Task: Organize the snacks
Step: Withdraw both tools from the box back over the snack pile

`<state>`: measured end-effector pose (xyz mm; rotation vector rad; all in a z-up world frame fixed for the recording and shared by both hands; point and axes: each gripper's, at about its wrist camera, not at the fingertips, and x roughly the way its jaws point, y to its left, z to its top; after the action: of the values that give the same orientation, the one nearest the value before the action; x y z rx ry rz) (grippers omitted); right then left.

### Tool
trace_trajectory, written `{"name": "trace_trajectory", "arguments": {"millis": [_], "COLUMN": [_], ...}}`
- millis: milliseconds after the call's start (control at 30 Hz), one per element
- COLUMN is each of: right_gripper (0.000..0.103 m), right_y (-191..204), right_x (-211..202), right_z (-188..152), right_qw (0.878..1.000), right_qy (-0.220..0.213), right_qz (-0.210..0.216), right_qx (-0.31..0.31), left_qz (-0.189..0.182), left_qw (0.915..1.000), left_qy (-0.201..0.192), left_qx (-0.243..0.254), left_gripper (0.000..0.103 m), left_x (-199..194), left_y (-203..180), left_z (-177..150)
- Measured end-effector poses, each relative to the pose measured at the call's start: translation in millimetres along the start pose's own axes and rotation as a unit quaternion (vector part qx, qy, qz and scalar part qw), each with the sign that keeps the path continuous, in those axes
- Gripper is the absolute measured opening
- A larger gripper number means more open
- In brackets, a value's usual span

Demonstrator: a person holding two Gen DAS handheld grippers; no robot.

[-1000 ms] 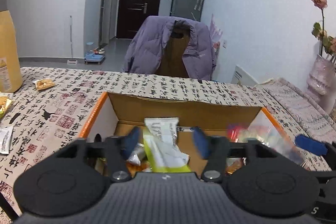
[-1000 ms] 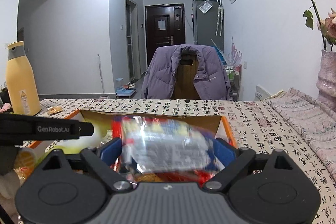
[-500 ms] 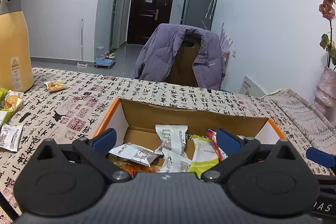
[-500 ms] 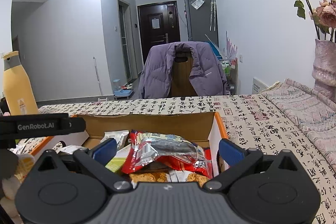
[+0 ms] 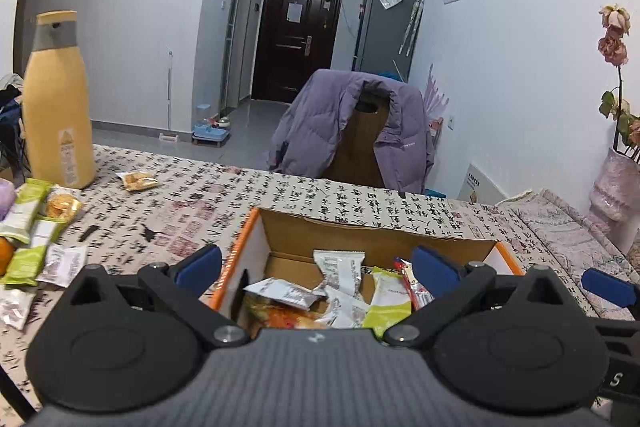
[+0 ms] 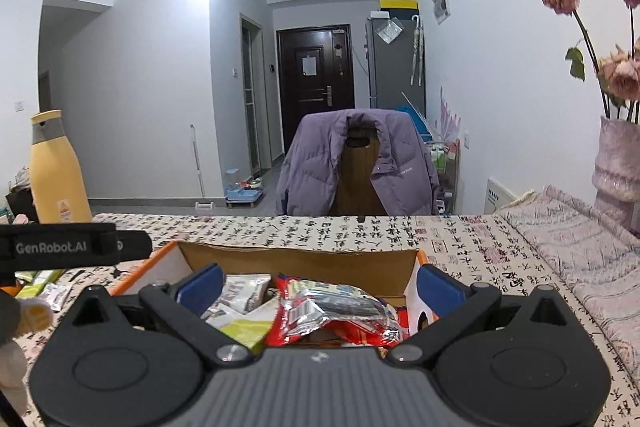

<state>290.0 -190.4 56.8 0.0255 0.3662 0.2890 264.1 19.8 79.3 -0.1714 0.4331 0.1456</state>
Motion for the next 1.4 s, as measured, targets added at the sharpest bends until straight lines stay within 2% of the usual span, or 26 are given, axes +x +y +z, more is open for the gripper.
{"name": "trace_trajectory", "arguments": {"millis": [200,633,1033,1400], "right_gripper": [0.103,0.103,0.103,0.103], "right_y": [12,29,43,52], "right_x": [-28,-74,-97,-96], "right_z": [-7,-49,-88,-119], "right_qw": [1.0,0.999,0.996,0.991], "right_qy": [0.004,0.043,0.085,0.127], "right_qz": [0.012,0.014,0.02,0.021], "right_qx": [-0.007,-0.016,-0.026,-0.029], "left_qz": [0.01,0.018,0.017,0.005], "left_qw": [0.9999,0.9996,0.9982,0.9982], "left_qy": [-0.005,0.02,0.054,0.056], "left_qx": [0.007,0.011,0.019,0.022], "left_gripper": [0.103,0.103,0.103,0.103], "left_x": [-34,-77,-91,-90], "left_y": [15,54,85,105], "left_z": [-13,-60,-112,-133]}}
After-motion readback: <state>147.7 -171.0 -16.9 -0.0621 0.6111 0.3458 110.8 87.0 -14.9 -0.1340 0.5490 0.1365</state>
